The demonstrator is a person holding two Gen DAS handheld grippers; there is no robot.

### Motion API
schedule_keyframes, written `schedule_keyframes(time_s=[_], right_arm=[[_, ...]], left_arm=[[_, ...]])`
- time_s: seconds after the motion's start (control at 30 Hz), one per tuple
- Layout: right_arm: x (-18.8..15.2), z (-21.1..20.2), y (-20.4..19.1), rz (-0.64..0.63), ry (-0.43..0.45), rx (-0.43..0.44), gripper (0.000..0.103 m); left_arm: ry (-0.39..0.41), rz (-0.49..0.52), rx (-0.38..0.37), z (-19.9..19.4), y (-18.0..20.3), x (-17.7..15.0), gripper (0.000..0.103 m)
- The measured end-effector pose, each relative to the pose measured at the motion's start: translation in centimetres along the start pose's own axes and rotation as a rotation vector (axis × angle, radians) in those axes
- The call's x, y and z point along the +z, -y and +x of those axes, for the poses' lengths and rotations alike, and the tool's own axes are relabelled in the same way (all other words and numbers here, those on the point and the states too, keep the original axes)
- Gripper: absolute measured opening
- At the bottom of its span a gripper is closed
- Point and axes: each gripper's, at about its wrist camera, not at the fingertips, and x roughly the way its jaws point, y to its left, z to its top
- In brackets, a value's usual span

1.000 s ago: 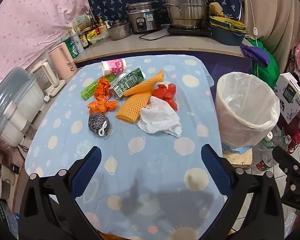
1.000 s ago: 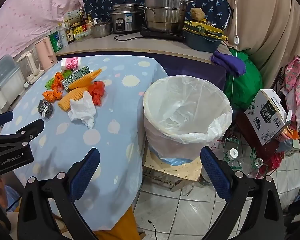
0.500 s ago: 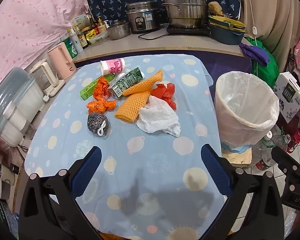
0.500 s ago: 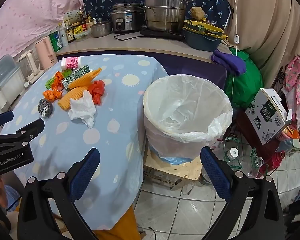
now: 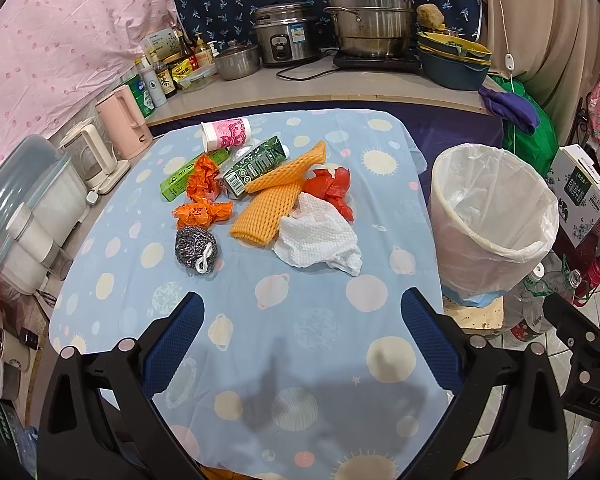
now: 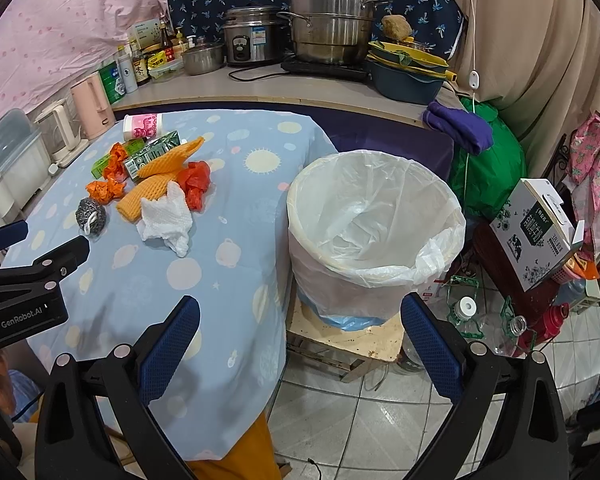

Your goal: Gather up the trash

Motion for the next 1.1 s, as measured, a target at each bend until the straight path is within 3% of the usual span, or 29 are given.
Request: schedule_keyframes(time_s=[1.1], right_arm=[[0.1, -0.1, 0.1, 0.001, 0.003, 0.002, 0.096]], left_arm=[[0.001, 0.002, -0.001, 0.0, 1.0, 0.6, 0.092]])
